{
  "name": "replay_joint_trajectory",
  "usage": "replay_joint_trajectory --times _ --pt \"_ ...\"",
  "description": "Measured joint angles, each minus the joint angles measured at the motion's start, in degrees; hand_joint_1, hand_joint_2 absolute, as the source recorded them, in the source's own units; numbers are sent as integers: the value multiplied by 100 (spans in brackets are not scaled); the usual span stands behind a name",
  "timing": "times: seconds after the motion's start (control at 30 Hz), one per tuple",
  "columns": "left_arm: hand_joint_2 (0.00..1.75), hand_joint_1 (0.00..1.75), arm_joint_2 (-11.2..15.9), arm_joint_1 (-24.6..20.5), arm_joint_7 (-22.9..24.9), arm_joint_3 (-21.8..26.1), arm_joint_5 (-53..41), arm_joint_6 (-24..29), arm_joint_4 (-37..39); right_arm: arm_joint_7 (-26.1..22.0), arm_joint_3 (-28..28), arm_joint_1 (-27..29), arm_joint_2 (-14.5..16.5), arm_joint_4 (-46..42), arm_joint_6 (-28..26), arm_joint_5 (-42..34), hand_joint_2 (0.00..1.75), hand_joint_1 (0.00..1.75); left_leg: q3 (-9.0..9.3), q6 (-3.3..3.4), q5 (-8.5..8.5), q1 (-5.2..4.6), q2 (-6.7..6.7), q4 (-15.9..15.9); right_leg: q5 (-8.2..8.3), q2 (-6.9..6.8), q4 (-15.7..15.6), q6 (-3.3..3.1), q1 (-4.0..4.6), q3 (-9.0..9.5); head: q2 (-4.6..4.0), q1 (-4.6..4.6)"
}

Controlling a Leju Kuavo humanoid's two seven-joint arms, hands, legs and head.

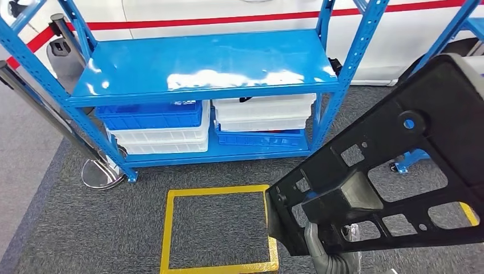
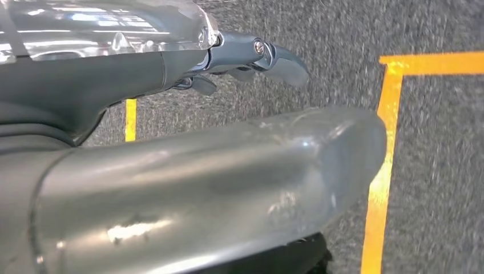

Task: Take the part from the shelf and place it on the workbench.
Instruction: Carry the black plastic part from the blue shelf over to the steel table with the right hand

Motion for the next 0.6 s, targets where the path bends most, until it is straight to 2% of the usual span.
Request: replay_joint_trajectory --times 0.03,0.07,0.1,0.13,0.17,0.2,0.23,0.27,0.3,0.33,0.37,0.4,0.47,0.5,0.53,0.57,0.6 --pt "0 0 1 3 4 0 1 3 0 0 0 2 0 -2 7 -5 175 175 -135 -17 -217 6 -37 400 23 44 15 -13 3 -41 0 -5" --pt "0 0 1 8 8 1 1 6 0 0 0 6 0 -2 16 -11 175 175 -242 -28 -361 10 -48 742 41 92 36 -16 7 -81 1 -4" --pt "0 0 2 13 13 1 2 10 0 0 -1 12 0 -2 23 -13 175 175 -274 -30 -396 11 -50 918 53 146 62 -13 10 -119 1 -4" --pt "0 0 3 18 19 1 2 14 0 0 -1 20 0 -1 32 -16 175 175 -204 -23 -314 11 -55 870 59 204 88 -9 12 -147 0 -5" --pt "0 0 3 22 23 1 2 17 0 -1 -1 28 0 -1 40 -20 175 175 -30 -5 -142 11 -78 596 61 263 112 -4 14 -163 0 -6" --pt "0 0 4 25 27 1 2 21 0 -3 0 35 0 -1 49 -22 175 175 194 27 36 11 -162 192 60 320 131 0 10 -176 -1 -6" --pt "0 0 11 29 32 1 2 26 0 -6 1 36 0 -1 55 -25 175 175 406 62 161 13 -303 -180 63 376 147 15 8 -196 -1 3" --pt "0 0 18 36 36 1 2 33 0 -10 2 34 0 1 63 -25 175 175 555 89 235 13 -429 -472 75 433 159 42 -3 -223 -1 8" --pt "0 0 25 44 39 1 2 40 1 -13 5 34 0 2 70 -26 175 175 626 109 247 8 -522 -625 95 488 165 79 -20 -257 0 13" --pt "0 0 33 47 42 1 2 45 1 -14 7 37 0 3 77 -26 175 175 643 116 244 2 -538 -668 121 549 166 122 -35 -291 1 18" --pt "0 0 35 48 43 0 1 50 2 -13 9 43 0 3 84 -25 175 175 650 123 254 2 -475 -726 143 610 161 164 -42 -315 1 14" --pt "0 0 38 42 44 -1 1 51 3 -10 11 53 0 3 88 -25 175 175 665 140 263 12 -395 -781 133 595 178 198 -43 -339 1 14" --pt "0 0 43 33 40 -2 1 52 7 -4 10 60 0 3 94 -17 175 175 701 196 285 44 -240 -907 -45 398 432 263 -26 -482 0 50" --pt "0 0 46 34 38 -2 5 52 11 -3 11 63 0 5 94 -8 175 175 702 220 293 50 -165 -932 -214 261 729 292 -32 -630 0 70" --pt "0 0 51 41 35 -1 15 52 17 -3 11 65 0 12 90 7 175 175 695 236 296 49 -98 -938 -391 182 1100 320 -41 -818 0 89" --pt "0 0 58 48 32 -1 27 51 27 -5 12 72 0 25 79 28 175 175 687 238 293 49 -22 -933 -517 153 1450 344 -58 -995 -1 93" --pt "0 0 66 52 28 1 44 50 38 -9 13 81 0 43 60 52 175 175 682 236 290 49 52 -926 -551 137 1669 365 -75 -1108 -1 94"
